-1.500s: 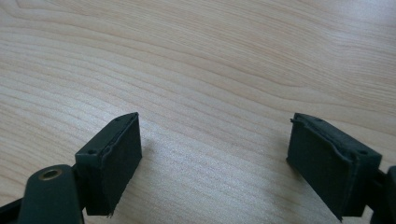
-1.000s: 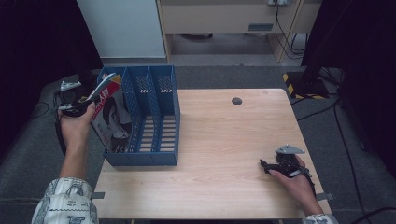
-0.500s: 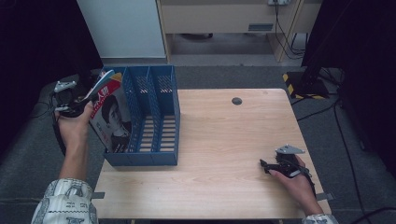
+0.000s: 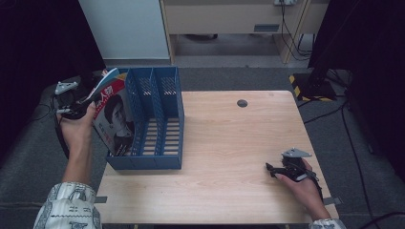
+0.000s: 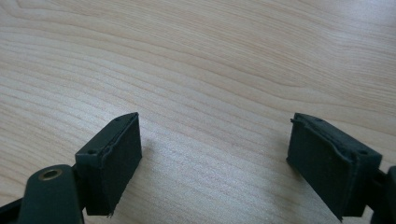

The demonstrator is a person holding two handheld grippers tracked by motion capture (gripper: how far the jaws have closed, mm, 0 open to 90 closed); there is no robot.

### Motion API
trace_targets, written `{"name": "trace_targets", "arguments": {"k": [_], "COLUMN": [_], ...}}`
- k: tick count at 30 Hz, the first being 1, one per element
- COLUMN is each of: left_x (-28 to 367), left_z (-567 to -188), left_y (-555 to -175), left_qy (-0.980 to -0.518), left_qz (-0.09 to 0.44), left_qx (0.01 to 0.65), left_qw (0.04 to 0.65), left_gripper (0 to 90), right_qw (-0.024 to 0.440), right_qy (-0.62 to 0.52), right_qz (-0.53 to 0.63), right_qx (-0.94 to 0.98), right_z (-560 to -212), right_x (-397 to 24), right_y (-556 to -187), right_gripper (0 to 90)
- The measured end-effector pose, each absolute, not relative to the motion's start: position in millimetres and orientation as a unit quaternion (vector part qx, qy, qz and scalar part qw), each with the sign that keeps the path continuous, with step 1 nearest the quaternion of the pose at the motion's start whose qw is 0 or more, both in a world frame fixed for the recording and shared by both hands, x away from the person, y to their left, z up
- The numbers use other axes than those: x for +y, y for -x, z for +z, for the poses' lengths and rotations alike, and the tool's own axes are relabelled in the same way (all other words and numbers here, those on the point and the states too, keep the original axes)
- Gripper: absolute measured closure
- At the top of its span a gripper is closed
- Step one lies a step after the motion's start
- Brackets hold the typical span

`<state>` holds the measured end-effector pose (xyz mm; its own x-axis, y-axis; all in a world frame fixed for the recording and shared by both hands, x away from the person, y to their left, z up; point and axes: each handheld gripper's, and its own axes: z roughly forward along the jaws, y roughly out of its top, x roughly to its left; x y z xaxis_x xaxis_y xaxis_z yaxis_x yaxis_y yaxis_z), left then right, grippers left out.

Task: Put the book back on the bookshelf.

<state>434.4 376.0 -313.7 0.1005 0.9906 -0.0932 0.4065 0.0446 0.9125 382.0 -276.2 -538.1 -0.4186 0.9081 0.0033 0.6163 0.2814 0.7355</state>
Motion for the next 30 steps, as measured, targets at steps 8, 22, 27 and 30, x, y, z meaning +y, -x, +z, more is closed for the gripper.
{"name": "trace_targets", "arguments": {"k": [8,22,27,30], "left_x": [375,377,377,376], "left_z": [-311,-325,-324,-325], "left_y": [-434,-437,-437,-437], "left_qy": [-0.591,-0.584,-0.584,-0.582], "left_qz": [0.355,0.35,0.352,0.352], "left_qx": [0.572,0.58,0.58,0.582], "left_qw": [0.444,0.448,0.445,0.445], "left_gripper": [86.5,86.4,86.4,86.3], "right_qw": [0.215,0.215,0.216,0.214], "right_qy": [-0.494,-0.494,-0.492,-0.491], "right_qz": [0.339,0.339,0.339,0.339], "right_qx": [0.771,0.771,0.772,0.773], "right_z": [-538,-538,-538,-538], "right_x": [-276,-276,-276,-276], "right_y": [-382,-382,-382,-382], "right_gripper": [17.7,17.7,17.7,17.5]}}
